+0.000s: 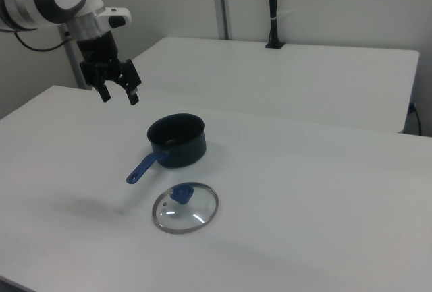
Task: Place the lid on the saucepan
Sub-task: 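Move the gripper over the glass lid's blue knob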
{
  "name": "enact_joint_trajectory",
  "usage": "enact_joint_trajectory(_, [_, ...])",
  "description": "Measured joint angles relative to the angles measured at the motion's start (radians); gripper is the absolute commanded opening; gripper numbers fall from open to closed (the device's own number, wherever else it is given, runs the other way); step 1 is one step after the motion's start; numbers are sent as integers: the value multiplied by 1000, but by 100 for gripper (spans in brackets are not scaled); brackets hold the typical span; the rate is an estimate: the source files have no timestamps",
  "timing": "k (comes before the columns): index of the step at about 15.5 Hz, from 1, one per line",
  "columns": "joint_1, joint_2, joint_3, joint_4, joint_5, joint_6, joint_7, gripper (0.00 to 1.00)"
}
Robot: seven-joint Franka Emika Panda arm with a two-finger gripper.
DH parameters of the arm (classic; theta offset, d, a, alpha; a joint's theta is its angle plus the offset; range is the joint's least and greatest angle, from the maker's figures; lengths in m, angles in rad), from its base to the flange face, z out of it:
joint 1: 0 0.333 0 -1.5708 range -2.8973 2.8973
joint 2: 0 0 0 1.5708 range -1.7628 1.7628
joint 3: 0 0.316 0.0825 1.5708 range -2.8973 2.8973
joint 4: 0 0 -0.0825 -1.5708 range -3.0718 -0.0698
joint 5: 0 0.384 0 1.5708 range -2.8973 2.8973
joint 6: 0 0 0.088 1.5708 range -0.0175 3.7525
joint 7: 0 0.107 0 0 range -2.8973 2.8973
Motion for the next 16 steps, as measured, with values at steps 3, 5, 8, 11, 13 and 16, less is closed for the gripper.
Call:
enact_joint_trajectory(3, [1,0,1,-1,0,0,0,100])
enact_joint_trajectory(5, [2,2,1,-2,0,0,0,100])
enact_joint_trajectory(8, [2,2,1,-2,0,0,0,100])
enact_joint_trajectory(11, [-5,2,-2,-2,0,0,-33,100])
enact_joint_trajectory(13, [-36,3,-4,-3,0,-1,-140,100])
enact_joint_trajectory(16, [-105,6,-9,-15,0,-2,-311,100])
